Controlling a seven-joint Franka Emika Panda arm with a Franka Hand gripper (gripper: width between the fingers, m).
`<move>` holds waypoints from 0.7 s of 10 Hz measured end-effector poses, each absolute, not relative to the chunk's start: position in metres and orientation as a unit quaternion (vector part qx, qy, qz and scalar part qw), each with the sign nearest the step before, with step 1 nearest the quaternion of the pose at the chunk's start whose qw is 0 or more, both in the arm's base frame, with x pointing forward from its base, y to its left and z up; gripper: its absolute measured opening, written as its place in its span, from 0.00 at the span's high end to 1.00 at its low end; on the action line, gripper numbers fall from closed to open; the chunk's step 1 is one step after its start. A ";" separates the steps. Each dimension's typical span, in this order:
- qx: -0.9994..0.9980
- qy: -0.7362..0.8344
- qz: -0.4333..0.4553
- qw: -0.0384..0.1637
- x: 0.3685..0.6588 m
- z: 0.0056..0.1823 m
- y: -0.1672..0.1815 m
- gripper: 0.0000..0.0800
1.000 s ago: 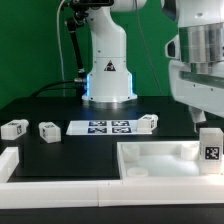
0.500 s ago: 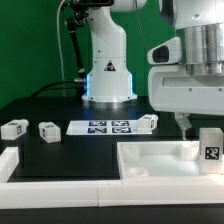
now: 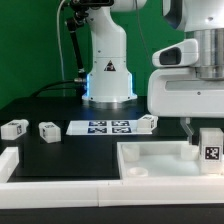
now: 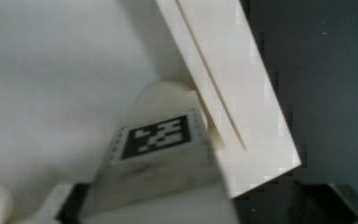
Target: Assemble square table
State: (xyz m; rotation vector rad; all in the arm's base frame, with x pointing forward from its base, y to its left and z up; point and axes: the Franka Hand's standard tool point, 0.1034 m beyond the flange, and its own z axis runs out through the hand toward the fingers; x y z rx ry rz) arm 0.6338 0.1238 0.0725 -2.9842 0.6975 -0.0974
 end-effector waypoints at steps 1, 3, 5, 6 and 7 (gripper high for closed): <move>-0.968 0.246 -0.030 0.038 0.633 0.072 0.123 0.57; -0.946 0.320 -0.025 0.037 0.632 0.070 0.120 0.63; -0.925 0.378 -0.022 0.039 0.632 0.070 0.119 0.63; -0.913 0.406 -0.021 0.040 0.632 0.070 0.118 0.63; -0.899 0.435 -0.016 0.041 0.631 0.069 0.118 0.63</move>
Offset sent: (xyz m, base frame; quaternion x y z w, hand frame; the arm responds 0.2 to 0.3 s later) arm 0.0000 0.0000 0.0000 0.0000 0.0000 0.1296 0.9916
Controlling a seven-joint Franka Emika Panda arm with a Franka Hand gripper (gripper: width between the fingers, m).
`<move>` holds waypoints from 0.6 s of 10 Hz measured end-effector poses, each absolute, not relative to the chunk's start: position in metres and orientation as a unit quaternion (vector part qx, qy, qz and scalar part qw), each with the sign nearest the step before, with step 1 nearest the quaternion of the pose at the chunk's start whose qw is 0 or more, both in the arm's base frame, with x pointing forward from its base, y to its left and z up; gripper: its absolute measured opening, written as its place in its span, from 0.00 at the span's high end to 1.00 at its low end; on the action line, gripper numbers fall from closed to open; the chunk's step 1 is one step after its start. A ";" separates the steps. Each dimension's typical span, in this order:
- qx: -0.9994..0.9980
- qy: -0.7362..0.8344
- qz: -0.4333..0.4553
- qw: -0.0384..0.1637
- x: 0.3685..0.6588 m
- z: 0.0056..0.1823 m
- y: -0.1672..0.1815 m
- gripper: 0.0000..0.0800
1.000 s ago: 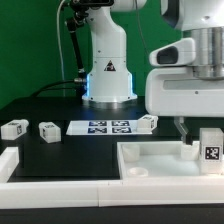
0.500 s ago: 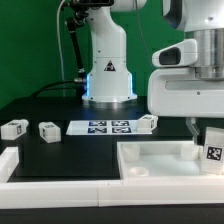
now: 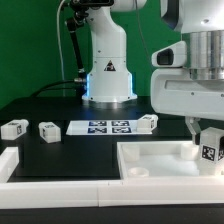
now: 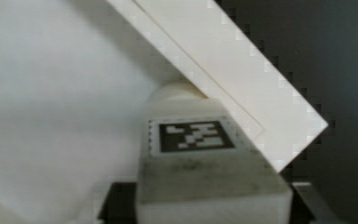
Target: Assemble square table
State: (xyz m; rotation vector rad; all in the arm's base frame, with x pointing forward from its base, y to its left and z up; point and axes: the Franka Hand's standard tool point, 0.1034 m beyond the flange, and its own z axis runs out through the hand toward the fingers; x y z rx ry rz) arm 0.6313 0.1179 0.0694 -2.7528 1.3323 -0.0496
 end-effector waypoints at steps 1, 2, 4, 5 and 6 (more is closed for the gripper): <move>-0.853 0.520 0.007 0.048 0.630 0.069 0.117 0.63; -0.807 0.587 0.029 0.057 0.630 0.069 0.115 0.63; -0.694 0.713 0.059 0.078 0.632 0.068 0.115 0.63; -0.657 0.746 0.067 0.083 0.631 0.068 0.115 0.63; -0.639 0.762 0.068 0.082 0.630 0.067 0.116 0.63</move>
Offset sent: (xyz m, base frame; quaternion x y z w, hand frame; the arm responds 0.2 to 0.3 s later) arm 0.0128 0.0111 -0.0019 0.0331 -0.1181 0.5104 0.8511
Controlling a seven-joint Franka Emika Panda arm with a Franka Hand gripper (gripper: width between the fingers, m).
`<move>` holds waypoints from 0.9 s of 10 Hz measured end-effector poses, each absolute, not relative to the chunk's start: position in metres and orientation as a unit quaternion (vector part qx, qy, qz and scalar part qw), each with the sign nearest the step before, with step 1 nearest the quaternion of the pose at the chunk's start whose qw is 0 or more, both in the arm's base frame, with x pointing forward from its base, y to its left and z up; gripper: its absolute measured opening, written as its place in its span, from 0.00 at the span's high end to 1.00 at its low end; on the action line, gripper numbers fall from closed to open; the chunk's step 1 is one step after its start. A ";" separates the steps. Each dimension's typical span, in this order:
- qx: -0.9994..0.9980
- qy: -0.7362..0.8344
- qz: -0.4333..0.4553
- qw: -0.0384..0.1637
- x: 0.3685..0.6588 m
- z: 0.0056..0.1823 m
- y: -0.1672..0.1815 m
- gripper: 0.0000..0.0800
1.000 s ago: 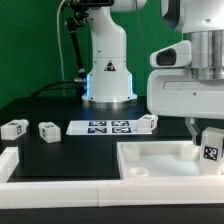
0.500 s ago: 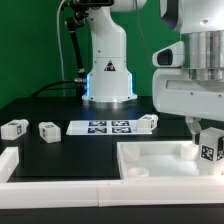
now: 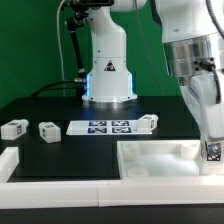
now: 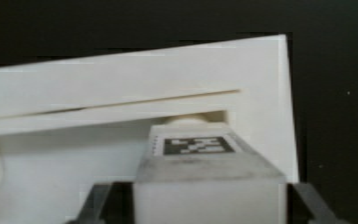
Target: Assemble square table
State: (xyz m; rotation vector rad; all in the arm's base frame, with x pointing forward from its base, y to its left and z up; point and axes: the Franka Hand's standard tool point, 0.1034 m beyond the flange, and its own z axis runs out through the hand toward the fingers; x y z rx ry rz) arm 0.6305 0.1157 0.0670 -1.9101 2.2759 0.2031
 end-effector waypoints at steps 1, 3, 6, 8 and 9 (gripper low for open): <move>-0.644 0.757 0.067 0.081 0.630 0.066 0.116 0.41; -0.674 0.732 0.062 0.081 0.630 0.066 0.117 0.26; -0.839 0.538 0.024 0.075 0.630 0.072 0.130 0.19; -0.872 0.483 0.020 0.074 0.630 0.070 0.127 0.19; -0.901 0.428 0.013 0.071 0.629 0.070 0.127 0.19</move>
Offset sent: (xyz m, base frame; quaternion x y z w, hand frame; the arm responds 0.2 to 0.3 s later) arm -0.0078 0.0149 0.0044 0.0172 0.0525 -0.3148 0.9476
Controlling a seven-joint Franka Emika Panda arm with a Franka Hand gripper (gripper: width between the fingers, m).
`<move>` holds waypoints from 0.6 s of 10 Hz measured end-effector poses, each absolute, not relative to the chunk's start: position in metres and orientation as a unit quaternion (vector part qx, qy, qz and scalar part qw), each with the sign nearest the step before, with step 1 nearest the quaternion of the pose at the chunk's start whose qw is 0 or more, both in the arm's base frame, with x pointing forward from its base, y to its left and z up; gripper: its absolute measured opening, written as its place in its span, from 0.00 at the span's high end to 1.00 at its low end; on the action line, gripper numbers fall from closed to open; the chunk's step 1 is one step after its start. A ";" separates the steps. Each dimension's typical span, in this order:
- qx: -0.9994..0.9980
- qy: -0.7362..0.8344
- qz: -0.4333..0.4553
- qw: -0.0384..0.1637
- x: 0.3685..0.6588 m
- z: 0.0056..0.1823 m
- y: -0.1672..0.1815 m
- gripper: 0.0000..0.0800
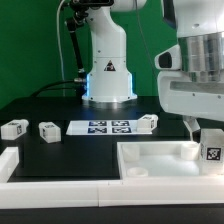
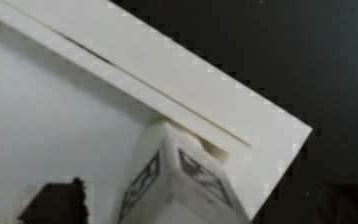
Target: Assemble square table
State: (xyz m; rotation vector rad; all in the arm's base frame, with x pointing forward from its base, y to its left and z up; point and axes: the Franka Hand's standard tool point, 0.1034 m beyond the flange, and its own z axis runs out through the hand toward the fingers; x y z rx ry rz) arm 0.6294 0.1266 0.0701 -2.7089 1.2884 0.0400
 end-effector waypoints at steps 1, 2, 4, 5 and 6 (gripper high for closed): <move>-0.939 0.339 -0.001 0.060 0.630 0.070 0.127 0.19; -0.973 0.226 -0.014 0.052 0.632 0.071 0.124 0.19; -0.988 0.144 -0.021 0.052 0.633 0.070 0.123 0.19; -0.985 0.163 -0.020 0.051 0.633 0.070 0.123 0.25; -0.984 0.168 -0.020 0.052 0.633 0.070 0.122 0.25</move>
Offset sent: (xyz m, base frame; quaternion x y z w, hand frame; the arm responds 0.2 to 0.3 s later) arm -0.0073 0.0116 -0.0019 0.0257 0.0036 -0.2291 0.9731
